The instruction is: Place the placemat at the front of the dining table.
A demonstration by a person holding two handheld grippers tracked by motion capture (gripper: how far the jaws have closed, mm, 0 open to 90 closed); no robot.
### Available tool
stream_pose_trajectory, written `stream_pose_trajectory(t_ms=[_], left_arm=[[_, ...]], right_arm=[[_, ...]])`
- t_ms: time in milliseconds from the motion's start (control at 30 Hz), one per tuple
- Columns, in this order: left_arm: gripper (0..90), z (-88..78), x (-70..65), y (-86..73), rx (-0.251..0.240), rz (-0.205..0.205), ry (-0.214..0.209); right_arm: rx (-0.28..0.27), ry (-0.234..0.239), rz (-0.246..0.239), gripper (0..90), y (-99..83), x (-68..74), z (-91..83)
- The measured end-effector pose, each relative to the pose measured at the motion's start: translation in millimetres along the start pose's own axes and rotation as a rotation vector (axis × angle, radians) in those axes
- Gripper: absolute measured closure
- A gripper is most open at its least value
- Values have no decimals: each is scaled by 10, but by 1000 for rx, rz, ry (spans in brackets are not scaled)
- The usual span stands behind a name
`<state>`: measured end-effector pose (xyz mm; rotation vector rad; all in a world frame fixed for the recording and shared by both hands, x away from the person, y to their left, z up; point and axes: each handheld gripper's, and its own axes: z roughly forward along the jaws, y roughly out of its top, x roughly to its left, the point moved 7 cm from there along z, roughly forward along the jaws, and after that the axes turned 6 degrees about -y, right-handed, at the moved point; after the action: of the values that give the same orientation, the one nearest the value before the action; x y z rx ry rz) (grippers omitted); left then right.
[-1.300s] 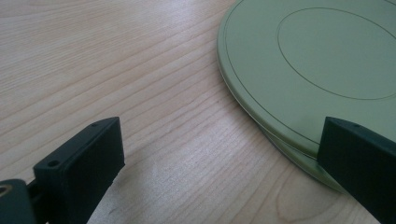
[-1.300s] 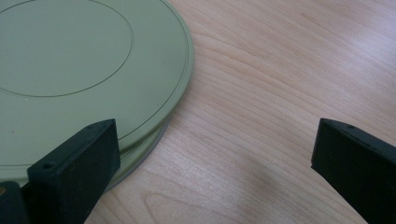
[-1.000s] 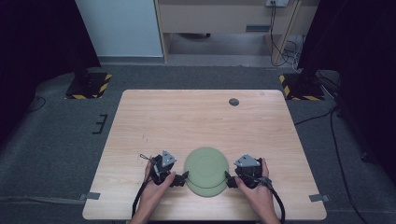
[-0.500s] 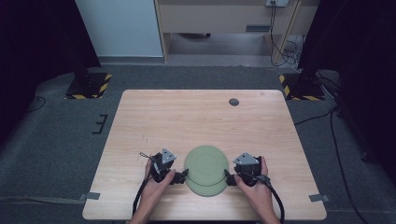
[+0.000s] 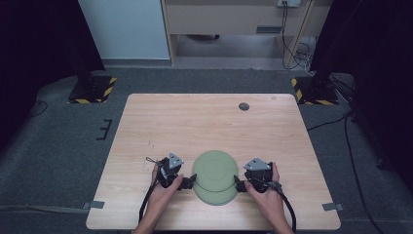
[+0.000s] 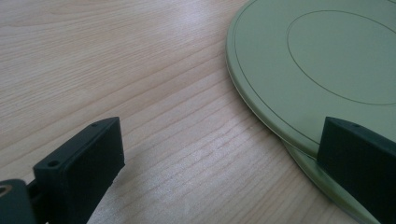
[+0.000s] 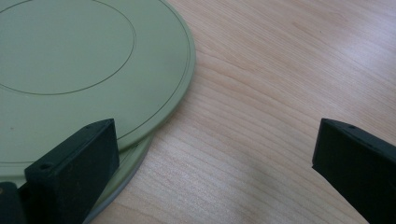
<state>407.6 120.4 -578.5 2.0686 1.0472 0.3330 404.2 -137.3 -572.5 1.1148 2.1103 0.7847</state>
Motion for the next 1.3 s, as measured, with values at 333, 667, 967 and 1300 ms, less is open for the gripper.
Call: stream_pose_trajectory(t_ms=[333, 667, 967, 1300], left_arm=[[0, 26, 33, 9, -9, -21, -10], [0, 30, 35, 29, 6, -12, -3], [0, 38, 43, 47, 10, -7, 4], [0, 64, 75, 80, 15, -8, 17]], right_arm=[[-2, 2, 10, 6, 8, -15, 19], [6, 0, -8, 6, 24, -20, 24], [17, -3, -26, 6, 53, -25, 40], [20, -14, -22, 6, 88, -46, 85]])
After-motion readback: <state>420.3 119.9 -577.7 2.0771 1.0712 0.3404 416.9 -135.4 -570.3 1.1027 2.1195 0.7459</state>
